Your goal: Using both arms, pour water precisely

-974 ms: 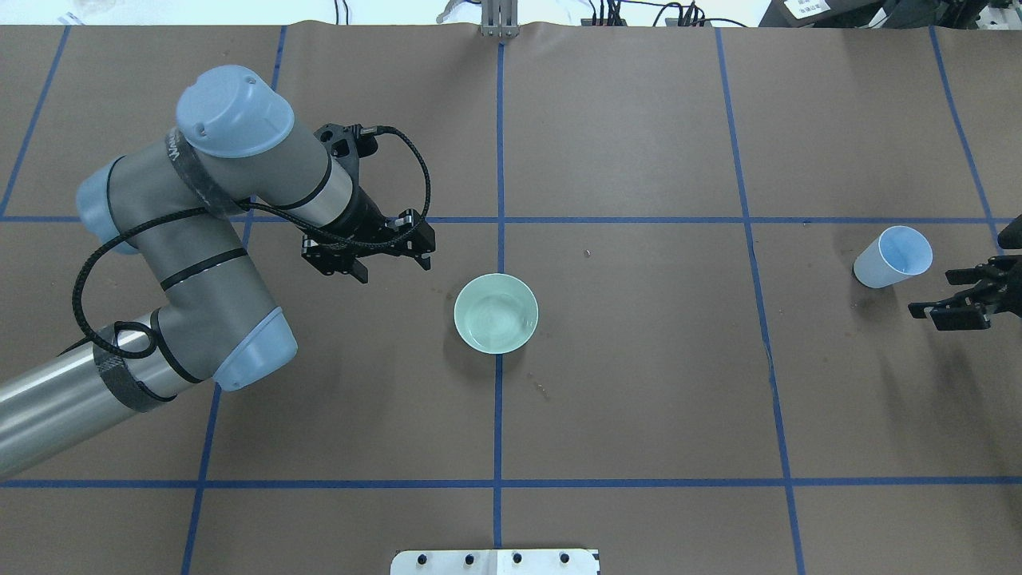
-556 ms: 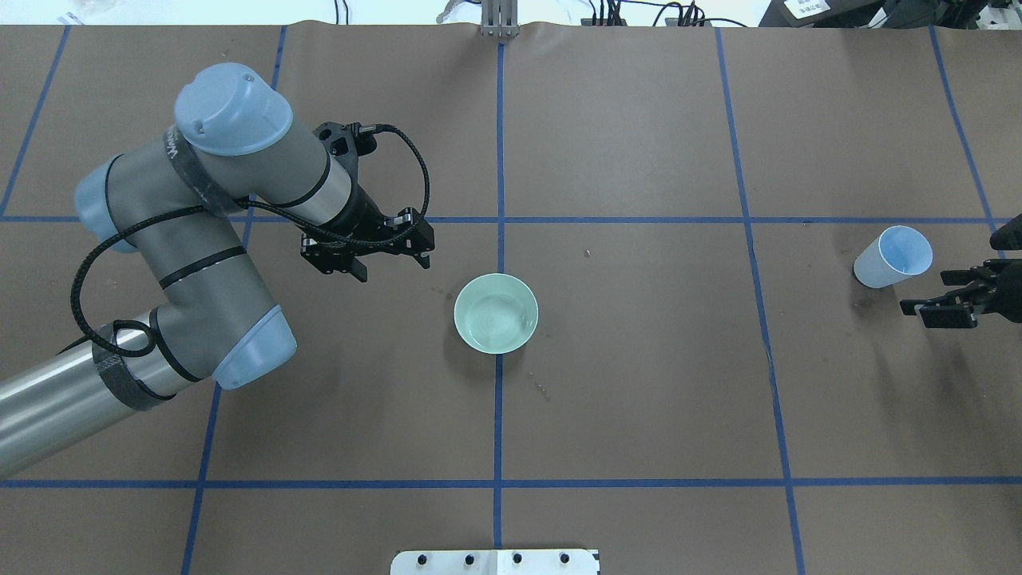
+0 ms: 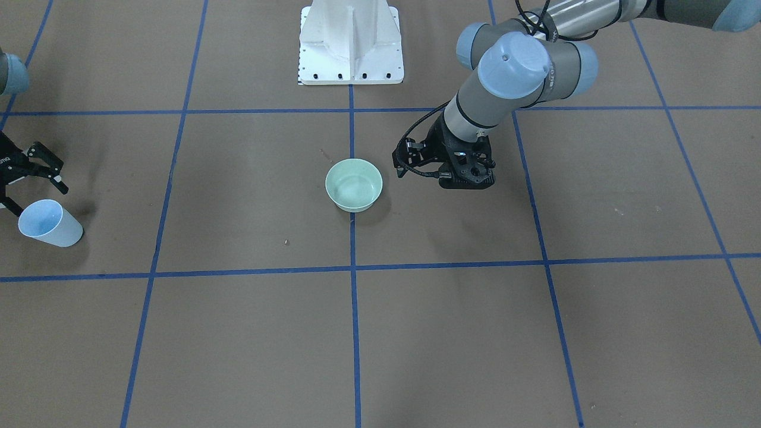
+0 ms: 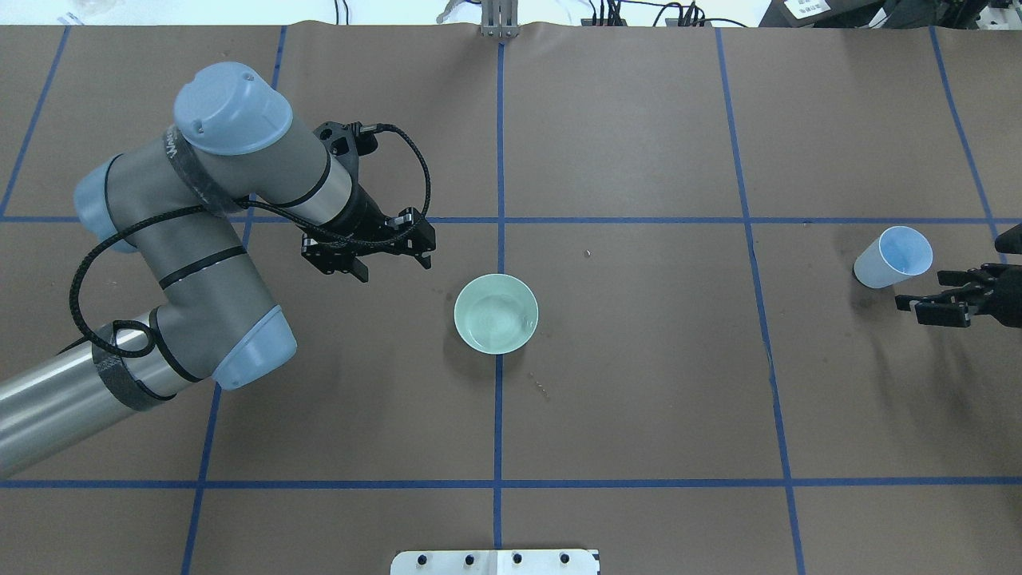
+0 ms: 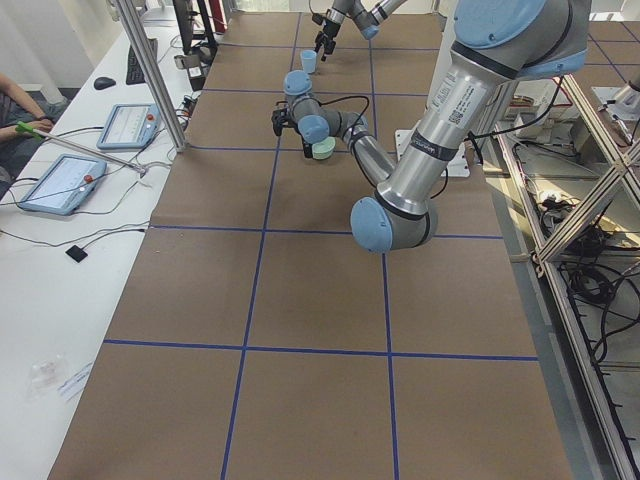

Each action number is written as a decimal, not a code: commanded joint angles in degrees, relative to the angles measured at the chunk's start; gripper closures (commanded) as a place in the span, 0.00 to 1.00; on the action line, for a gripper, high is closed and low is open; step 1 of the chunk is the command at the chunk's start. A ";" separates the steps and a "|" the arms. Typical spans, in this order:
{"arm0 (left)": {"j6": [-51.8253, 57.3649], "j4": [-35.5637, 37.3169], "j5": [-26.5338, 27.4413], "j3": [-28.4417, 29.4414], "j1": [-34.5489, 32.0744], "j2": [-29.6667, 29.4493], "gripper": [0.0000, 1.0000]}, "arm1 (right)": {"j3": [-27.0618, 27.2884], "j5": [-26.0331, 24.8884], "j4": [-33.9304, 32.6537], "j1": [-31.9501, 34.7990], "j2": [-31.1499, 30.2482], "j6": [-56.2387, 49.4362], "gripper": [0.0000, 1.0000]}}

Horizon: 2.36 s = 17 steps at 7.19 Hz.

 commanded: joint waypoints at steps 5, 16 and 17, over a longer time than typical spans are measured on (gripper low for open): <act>0.00 -0.09 -0.01 -0.03 -0.09 -0.05 0.08 | -1.34 -9.74 0.53 -5.18 1.18 -0.92 0.05; 0.00 0.00 -0.10 -0.56 -0.26 0.04 0.08 | -8.81 -15.81 12.57 -5.36 4.61 -2.06 0.08; 0.00 0.00 -0.10 -0.56 -0.26 0.12 0.08 | -8.81 -16.59 12.57 -5.54 4.70 -1.98 0.08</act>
